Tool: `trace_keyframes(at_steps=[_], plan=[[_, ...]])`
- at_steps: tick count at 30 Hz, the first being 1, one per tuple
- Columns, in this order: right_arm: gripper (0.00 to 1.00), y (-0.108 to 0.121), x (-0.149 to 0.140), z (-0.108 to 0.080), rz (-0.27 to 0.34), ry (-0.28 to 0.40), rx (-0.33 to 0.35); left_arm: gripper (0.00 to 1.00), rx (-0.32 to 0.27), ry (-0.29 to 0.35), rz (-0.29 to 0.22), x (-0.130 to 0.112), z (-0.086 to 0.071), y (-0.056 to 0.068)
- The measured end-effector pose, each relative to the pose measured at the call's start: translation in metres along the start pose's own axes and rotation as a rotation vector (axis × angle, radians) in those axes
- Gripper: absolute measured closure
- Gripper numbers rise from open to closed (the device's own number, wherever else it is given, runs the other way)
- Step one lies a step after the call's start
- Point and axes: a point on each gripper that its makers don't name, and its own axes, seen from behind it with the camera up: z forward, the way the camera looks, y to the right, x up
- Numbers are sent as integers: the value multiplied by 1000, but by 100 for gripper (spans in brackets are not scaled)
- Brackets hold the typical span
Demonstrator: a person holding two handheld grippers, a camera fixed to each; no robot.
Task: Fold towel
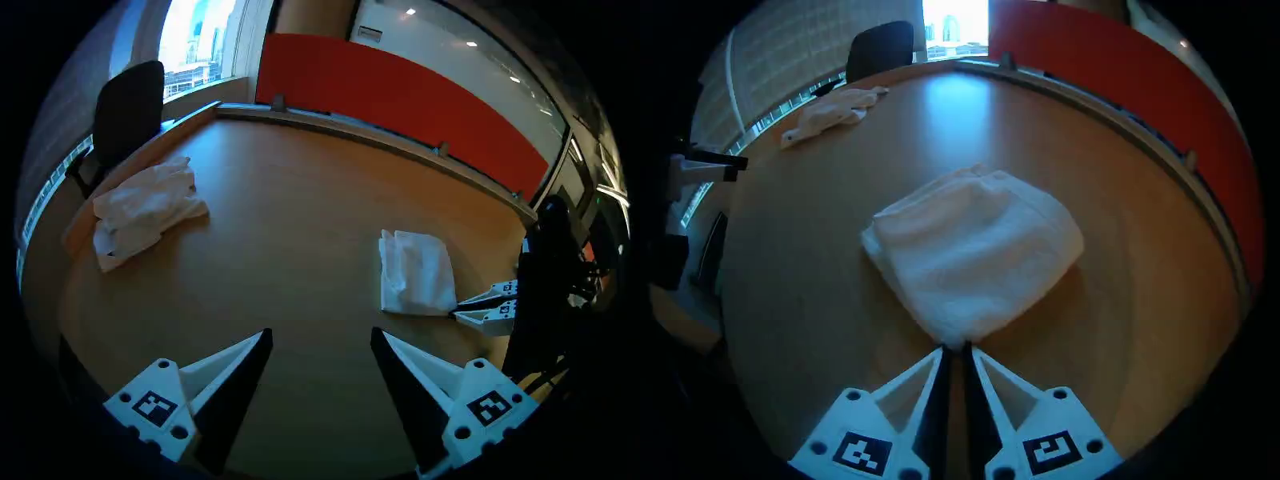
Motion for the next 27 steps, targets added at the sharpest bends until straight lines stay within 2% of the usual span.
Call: trace_keyframes(at_steps=[13,27], plan=[[95,4,25,-15,-40,46,-17,9,-16,4,11,6,2,6],[95,26,100,-62,-111,152,-78,9,-41,28,24,21,-2,12]])
